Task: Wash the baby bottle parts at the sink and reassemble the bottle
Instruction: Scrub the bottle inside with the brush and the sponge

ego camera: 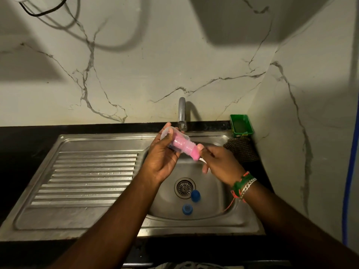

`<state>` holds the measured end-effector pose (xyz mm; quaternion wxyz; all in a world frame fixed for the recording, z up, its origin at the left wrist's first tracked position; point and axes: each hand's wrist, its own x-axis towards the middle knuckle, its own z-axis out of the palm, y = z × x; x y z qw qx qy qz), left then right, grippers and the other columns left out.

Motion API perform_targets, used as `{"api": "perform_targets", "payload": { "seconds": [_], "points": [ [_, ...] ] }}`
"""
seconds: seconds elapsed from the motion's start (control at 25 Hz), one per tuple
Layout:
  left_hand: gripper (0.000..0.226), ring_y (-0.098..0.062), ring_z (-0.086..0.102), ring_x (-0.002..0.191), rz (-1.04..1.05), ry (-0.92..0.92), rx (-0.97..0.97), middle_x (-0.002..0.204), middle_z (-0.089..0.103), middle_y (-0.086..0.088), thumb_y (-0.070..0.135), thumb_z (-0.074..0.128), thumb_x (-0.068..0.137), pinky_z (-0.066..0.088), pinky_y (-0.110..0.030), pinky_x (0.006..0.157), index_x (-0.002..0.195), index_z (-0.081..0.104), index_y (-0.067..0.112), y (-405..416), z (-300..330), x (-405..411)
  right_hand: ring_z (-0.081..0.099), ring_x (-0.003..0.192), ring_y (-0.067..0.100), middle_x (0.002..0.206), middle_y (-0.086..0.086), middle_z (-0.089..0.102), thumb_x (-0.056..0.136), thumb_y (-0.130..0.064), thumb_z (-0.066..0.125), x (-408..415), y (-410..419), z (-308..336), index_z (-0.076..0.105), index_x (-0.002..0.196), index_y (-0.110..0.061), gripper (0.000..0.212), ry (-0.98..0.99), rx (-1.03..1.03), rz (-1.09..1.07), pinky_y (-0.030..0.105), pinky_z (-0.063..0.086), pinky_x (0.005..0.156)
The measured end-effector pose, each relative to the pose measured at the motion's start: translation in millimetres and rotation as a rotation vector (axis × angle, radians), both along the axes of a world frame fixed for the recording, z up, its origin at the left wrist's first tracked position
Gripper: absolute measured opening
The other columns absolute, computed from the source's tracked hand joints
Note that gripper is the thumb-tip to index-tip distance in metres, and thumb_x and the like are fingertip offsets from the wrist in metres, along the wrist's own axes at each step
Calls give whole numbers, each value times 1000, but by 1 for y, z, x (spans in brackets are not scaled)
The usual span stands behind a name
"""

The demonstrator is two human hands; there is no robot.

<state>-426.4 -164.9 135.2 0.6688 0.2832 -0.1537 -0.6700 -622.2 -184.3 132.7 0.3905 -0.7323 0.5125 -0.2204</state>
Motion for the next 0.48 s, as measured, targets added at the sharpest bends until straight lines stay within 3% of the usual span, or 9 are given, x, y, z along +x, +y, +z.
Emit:
{"api": "perform_targets", "payload": {
  "seconds": [0.08, 0.12, 0.16, 0.24, 0.28, 0.32, 0.36, 0.44, 0.48],
  "points": [
    [48, -26, 64, 109, 47, -4, 53, 115, 63, -12, 12, 65, 86, 51, -46, 100, 133, 54, 16, -1, -1, -2, 52, 61, 11, 75, -6, 66, 94, -57, 53, -2, 1, -4, 66, 100, -25, 35, 283, -568, -11, 28, 36, 53],
    [45, -26, 65, 107, 44, -7, 57, 114, 64, -13, 12, 61, 89, 51, -47, 99, 133, 54, 16, -1, -2, -5, 50, 59, 11, 71, -6, 64, 96, -53, 51, 2, 3, -3, 67, 94, -24, 32, 259, -606, -21, 28, 31, 53],
    [40, -26, 65, 106, 26, 2, 45, 112, 65, -13, 11, 59, 93, 50, -47, 100, 132, 54, 15, -1, -3, -7, 45, 53, 9, 63, -6, 59, 100, -45, 48, 7, 2, 1, 67, 83, -23, 33, 131, -393, -28, 27, 28, 51],
    [37, -25, 65, 105, -37, 30, -14, 111, 66, -13, 12, 58, 95, 47, -47, 105, 132, 54, 14, 1, -4, -8, 33, 38, 6, 48, -7, 43, 106, -34, 39, 15, -2, 4, 61, 72, -18, 43, -375, 452, -64, 19, 24, 41],
    [39, -24, 64, 107, -58, 24, -28, 112, 66, -12, 13, 60, 94, 45, -47, 107, 132, 54, 14, 1, -4, -5, 30, 35, 5, 47, -7, 38, 107, -35, 36, 17, -2, 9, 60, 75, -14, 45, -513, 751, -77, 16, 22, 37],
    [40, -23, 64, 107, -65, 16, -34, 113, 66, -11, 14, 62, 92, 45, -46, 107, 132, 55, 15, 0, -3, -3, 31, 35, 6, 49, -5, 40, 107, -41, 35, 16, -2, 9, 62, 81, -12, 47, -547, 802, -66, 15, 24, 36],
    [40, -22, 65, 106, -58, 18, -45, 113, 66, -11, 14, 63, 91, 49, -44, 105, 131, 55, 15, -1, -1, -1, 38, 38, 8, 53, -3, 47, 105, -51, 37, 16, -1, 7, 65, 87, -13, 50, -474, 653, -56, 18, 30, 38],
    [36, -23, 68, 102, -14, 26, -35, 111, 65, -11, 13, 62, 90, 56, -41, 96, 126, 57, 15, -2, 0, 2, 56, 54, 12, 70, -5, 64, 98, -61, 46, 9, 1, 3, 66, 100, -23, 42, -4, -131, -35, 27, 43, 48],
    [35, -23, 67, 102, 0, 31, -25, 111, 64, -12, 14, 63, 89, 57, -42, 95, 123, 57, 15, -1, 0, 2, 58, 60, 14, 74, -6, 67, 97, -57, 50, 7, 1, 1, 65, 101, -26, 35, 150, -357, -36, 28, 42, 51]
  ]
}}
